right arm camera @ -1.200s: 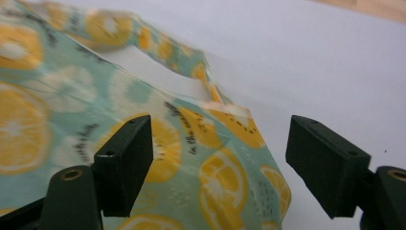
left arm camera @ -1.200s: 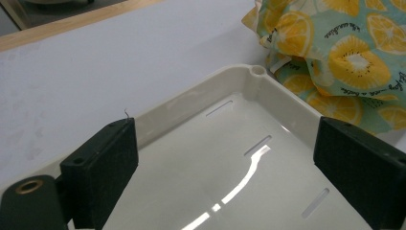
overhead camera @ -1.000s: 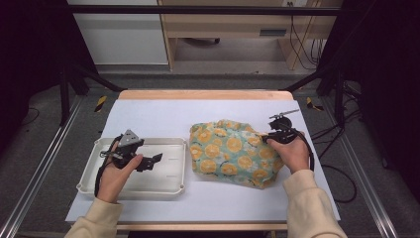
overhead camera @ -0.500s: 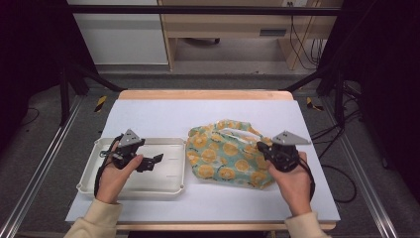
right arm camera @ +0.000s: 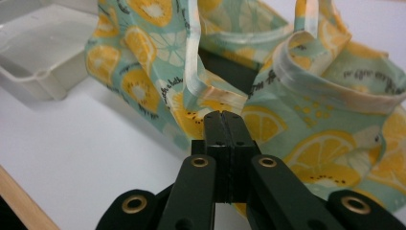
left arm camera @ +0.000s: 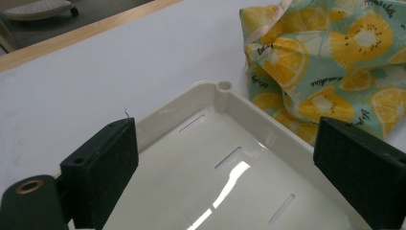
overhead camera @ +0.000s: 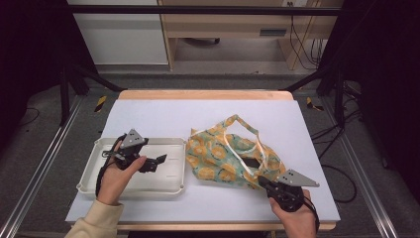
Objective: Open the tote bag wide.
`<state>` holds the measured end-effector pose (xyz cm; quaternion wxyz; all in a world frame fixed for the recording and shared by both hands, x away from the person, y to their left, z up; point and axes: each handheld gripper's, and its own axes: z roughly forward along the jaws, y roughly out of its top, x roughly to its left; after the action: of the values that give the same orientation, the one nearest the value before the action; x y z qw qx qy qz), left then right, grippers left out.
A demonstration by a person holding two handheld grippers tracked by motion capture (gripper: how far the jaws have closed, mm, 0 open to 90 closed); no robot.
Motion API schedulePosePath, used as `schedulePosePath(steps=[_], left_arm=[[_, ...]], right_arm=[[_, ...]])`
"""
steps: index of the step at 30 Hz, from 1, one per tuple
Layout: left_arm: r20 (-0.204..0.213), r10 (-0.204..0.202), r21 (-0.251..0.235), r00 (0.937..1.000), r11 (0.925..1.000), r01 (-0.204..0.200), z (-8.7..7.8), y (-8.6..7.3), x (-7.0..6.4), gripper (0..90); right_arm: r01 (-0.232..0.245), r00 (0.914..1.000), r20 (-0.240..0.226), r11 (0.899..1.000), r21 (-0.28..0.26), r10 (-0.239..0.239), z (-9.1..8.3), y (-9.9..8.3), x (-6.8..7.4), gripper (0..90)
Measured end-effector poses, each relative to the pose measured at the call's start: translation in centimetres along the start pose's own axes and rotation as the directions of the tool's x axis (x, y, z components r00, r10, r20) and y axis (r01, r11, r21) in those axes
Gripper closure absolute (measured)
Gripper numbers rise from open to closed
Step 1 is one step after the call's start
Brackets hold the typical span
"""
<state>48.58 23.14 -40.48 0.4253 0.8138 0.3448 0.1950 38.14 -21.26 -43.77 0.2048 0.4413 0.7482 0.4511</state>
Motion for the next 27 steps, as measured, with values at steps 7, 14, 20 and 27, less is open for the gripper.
schedulePosePath(steps=[7,14,20,27], left_arm=[[0.016,0.062,-0.001,0.9979,0.9981,-0.062,0.6,1.3,-2.2,8.8],[0.049,0.155,-0.016,0.9866,0.9878,-0.155,2.5,4.9,-4.9,11.3],[0.107,0.203,-0.028,0.9733,0.9792,-0.201,5.2,8.8,-6.6,14.1],[0.149,0.241,-0.004,0.959,0.9699,-0.243,8.7,12.0,-7.2,23.3]], right_arm=[[-0.025,0.9997,-0.005,0.996,0.09,0.026,0.3,-1.6,-1.1,90.0],[0.009,0.9998,-0.02,0.991,0.13,-0.006,0.7,-1.9,-0.7,90.0],[0.007,0.9998,-0.018,0.991,0.137,-0.004,0.7,-2.0,-0.8,90.0],[0.021,0.9997,-0.017,0.99,0.14,-0.019,0.7,-2.1,-0.9,90.0]])
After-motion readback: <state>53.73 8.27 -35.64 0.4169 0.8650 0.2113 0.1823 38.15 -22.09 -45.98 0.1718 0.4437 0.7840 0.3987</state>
